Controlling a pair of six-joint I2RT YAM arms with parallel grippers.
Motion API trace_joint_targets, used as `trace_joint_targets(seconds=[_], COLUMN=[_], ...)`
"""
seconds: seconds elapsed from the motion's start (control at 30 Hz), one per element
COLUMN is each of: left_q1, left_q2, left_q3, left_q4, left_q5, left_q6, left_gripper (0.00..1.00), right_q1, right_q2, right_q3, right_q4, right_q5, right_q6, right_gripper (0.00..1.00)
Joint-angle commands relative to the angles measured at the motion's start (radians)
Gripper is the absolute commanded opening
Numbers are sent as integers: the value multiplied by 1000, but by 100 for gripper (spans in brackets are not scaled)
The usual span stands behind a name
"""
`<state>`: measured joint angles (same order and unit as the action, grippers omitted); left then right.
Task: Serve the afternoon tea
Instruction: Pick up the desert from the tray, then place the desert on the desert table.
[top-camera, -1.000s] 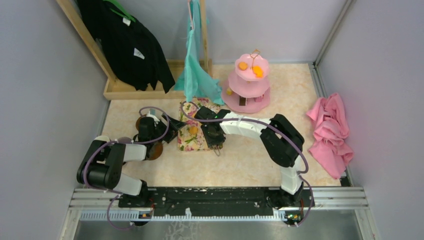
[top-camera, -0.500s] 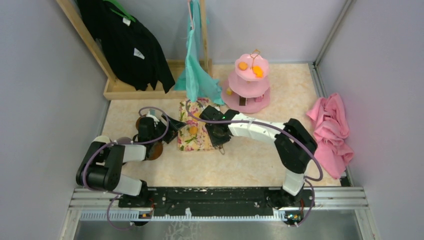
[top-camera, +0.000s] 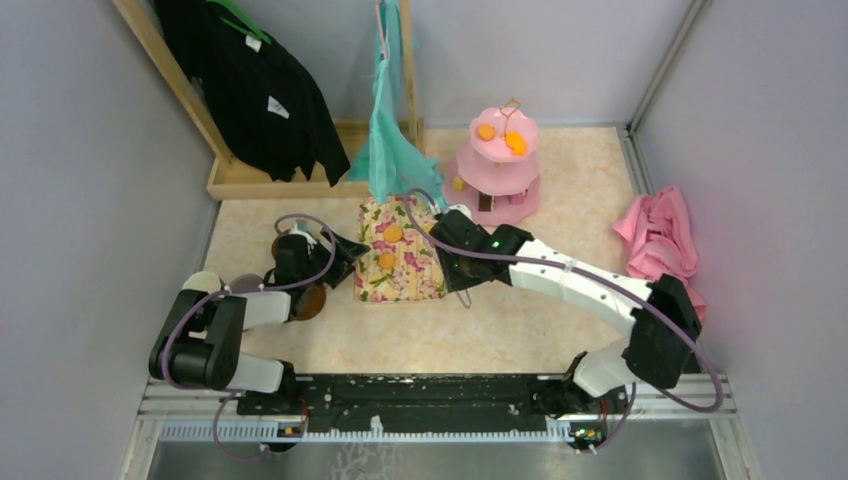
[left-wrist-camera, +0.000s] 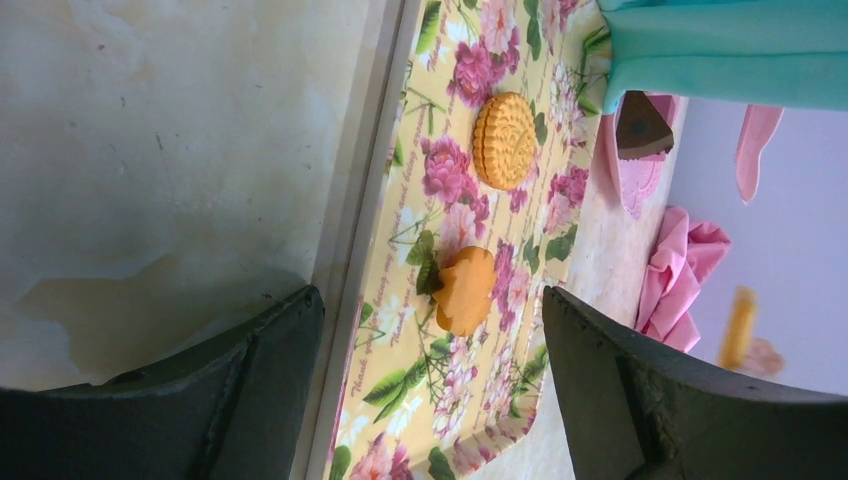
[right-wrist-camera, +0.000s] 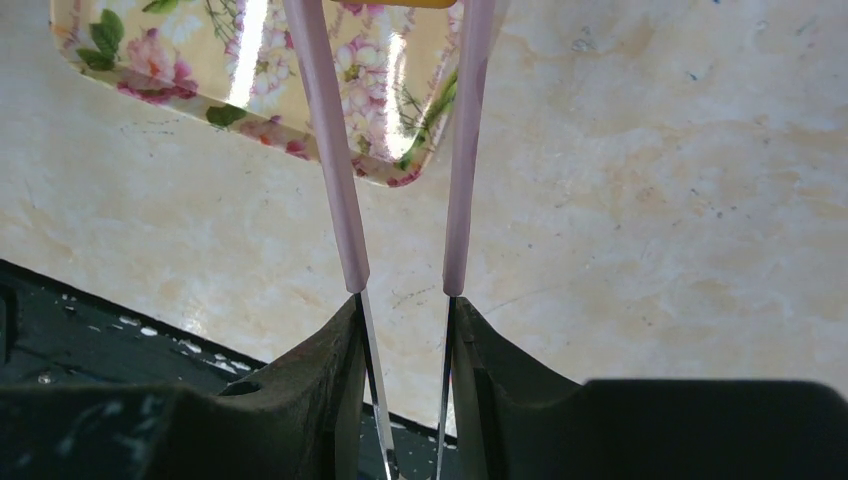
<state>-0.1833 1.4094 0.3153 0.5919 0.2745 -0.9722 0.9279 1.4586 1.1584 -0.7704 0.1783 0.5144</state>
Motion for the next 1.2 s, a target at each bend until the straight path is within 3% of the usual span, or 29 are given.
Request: trace_joint_targets(seconds=[0.0, 0.3, 0.8, 1.17], left_q1=[4, 4, 4, 5], left_q2=[-26, -42, 12, 25], left_q3=[16, 22, 48, 39], left_q4=[-41, -55, -30, -10], left_q5=[-24, -26, 2, 11], left_q6=[12, 17, 23, 12], left_gripper=[86, 86, 86, 86], right_q1=[11, -74, -261, -400], right_q2=[-132, -213, -89, -112], right_q3=[11, -23, 45, 55], right_q4=[-46, -57, 23, 35], right_q5=[95, 135, 102, 70], right_q6=[32, 43, -46, -81], right_gripper=[8, 8, 8, 9])
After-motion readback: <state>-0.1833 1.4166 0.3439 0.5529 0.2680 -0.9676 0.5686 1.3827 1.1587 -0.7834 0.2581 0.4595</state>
